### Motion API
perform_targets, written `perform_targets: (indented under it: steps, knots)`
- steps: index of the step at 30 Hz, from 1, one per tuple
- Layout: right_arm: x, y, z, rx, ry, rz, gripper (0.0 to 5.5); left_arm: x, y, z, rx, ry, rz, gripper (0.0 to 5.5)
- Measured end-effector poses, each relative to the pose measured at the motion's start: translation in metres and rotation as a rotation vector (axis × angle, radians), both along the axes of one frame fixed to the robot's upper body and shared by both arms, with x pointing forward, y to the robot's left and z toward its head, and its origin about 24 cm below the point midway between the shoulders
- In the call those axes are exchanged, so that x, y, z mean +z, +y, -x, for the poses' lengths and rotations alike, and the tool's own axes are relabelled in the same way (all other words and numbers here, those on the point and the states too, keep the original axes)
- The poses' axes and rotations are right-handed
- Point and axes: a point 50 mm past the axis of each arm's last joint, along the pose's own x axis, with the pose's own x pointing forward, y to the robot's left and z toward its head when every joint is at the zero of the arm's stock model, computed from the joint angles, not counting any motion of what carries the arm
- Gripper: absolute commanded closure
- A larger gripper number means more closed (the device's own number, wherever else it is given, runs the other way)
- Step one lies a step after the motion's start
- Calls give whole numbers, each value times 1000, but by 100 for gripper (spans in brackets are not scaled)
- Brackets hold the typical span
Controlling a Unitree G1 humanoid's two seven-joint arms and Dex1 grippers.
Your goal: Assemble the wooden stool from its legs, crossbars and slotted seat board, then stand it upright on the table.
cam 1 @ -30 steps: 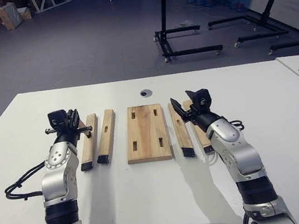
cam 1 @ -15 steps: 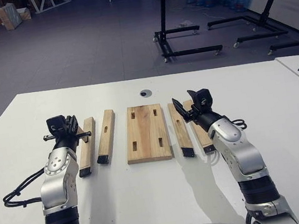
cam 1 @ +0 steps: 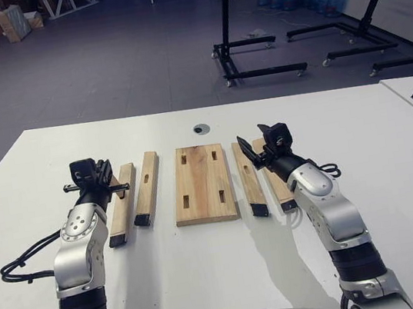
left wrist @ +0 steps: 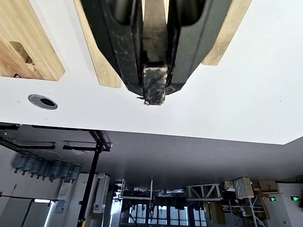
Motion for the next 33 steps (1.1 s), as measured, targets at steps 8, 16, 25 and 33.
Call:
perform_targets:
  steps: [8, 16, 25, 33]
  knots:
    - [-2, 1, -1, 2, -6, 5, 227, -13, 6, 1, 67, 42, -3, 403]
    - [-3, 1, -1, 0, -17, 18, 227, 24, 7, -5, 96, -182, 12, 403]
    - [-3, 2, -1, 3, -23, 18, 227, 73, 22, -19, 80, -380, 125, 403]
    - [5, 8, -5, 39, -70, 44, 227, 74, 20, -45, 13, -328, 194, 403]
